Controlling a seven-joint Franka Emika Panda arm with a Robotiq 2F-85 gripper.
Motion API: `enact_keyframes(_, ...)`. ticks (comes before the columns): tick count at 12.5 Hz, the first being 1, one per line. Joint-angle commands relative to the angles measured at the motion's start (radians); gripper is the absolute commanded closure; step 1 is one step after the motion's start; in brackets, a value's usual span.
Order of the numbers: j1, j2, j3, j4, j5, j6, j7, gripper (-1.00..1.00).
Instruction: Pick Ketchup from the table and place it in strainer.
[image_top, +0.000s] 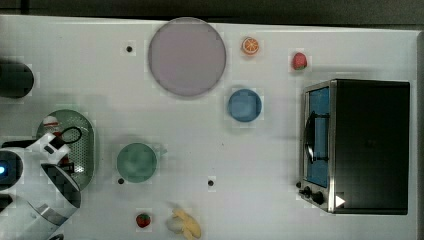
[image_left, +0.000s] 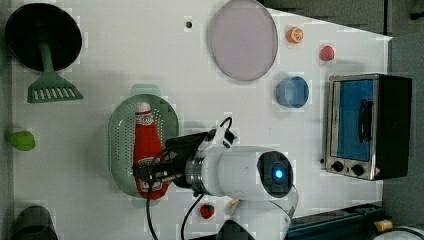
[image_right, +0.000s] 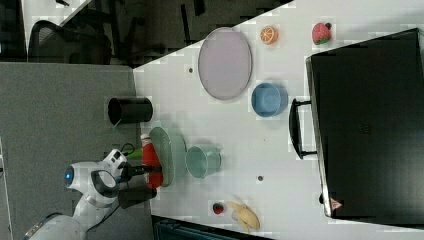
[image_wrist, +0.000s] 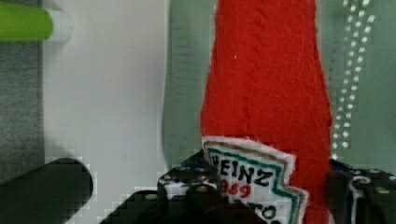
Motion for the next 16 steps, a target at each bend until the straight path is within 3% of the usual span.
enact_keyframes(1,0.000,0.002,-0.019,0.013,-0.037,0.012,0.118,-0.53)
enact_keyframes(3,-0.002,0.000,-0.029,0.007,-0.068,0.043,0.120,-0.97)
enact_keyframes(8,-0.050,-0.141,-0.029,0.018,-0.061,-0.015,0.198,-1.00)
enact_keyframes(13,-0.190,-0.378,-0.050,0.093,0.026,-0.428,0.187,-1.00)
enact_keyframes(16,-0.261,-0.484,-0.144,0.142,0.095,-0.590,0.184,-1.00)
